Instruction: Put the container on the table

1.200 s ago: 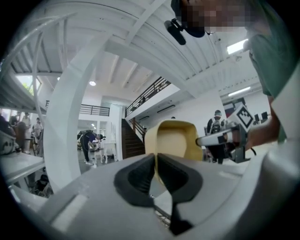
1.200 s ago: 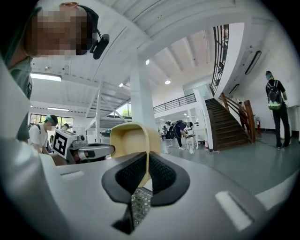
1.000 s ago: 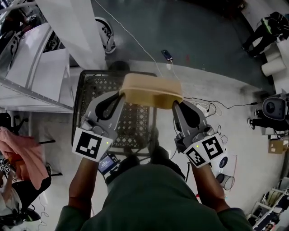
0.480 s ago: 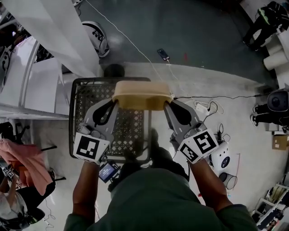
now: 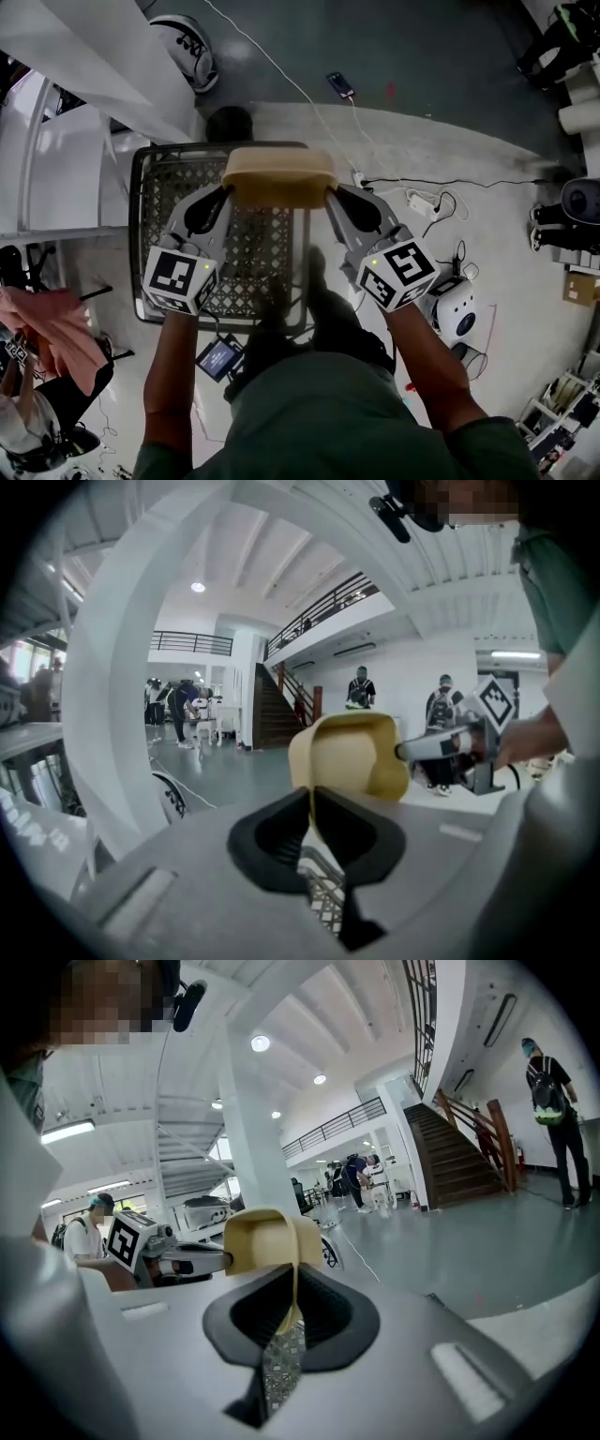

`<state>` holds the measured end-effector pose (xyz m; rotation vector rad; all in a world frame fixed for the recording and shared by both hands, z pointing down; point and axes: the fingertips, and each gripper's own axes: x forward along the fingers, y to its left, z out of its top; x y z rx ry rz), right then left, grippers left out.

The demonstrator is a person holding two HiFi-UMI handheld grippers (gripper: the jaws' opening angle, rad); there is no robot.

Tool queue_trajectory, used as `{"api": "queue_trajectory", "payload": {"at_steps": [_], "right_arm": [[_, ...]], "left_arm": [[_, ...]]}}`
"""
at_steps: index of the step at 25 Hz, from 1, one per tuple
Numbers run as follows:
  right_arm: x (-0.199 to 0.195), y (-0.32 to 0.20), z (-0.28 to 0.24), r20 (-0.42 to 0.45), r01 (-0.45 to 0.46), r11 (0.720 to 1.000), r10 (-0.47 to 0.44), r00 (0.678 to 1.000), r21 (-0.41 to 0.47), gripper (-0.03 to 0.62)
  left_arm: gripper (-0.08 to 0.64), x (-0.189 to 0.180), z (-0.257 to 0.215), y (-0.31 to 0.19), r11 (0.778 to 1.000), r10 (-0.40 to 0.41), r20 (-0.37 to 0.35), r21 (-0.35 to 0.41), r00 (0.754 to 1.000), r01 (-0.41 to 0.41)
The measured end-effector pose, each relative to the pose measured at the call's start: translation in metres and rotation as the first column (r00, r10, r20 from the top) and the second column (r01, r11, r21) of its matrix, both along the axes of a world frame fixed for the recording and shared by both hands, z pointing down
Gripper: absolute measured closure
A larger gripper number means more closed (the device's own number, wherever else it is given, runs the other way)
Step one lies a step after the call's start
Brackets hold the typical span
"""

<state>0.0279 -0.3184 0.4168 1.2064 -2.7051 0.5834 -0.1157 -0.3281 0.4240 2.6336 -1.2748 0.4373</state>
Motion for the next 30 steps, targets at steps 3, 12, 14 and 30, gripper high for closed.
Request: {"api": "queue_trajectory", "payload": {"at_steps": [3,12,14,30], "right_arm": [[0.001,-0.019,0.026,0.000,-0.005,0.999,0.005,1.000,-0.041,0.574],[0.005,-0.053,0.104,-0.006,0.002,0.988,-0.003,1.000,-0.156,0.574],[0.008,-0.058,0.120,-0.005,0.004,0.984,-0.005,1.000,-0.179,0.574],[0.017,-0.081,0.242,-0.028,0.003,0.932,-0.014,1.000,-0.362,0.574]], "left_arm": [[0.540,0.001,0.026,-0.019,0.999,-0.003,-0.007,-0.040,1.000,0.003],[0.540,0.004,0.105,-0.049,0.985,-0.025,-0.011,-0.170,1.000,0.023],[0.540,0.007,0.121,-0.054,0.981,-0.023,-0.005,-0.191,1.000,0.022],[0.540,0.017,0.240,-0.078,0.929,-0.028,0.039,-0.368,0.999,0.040]]}}
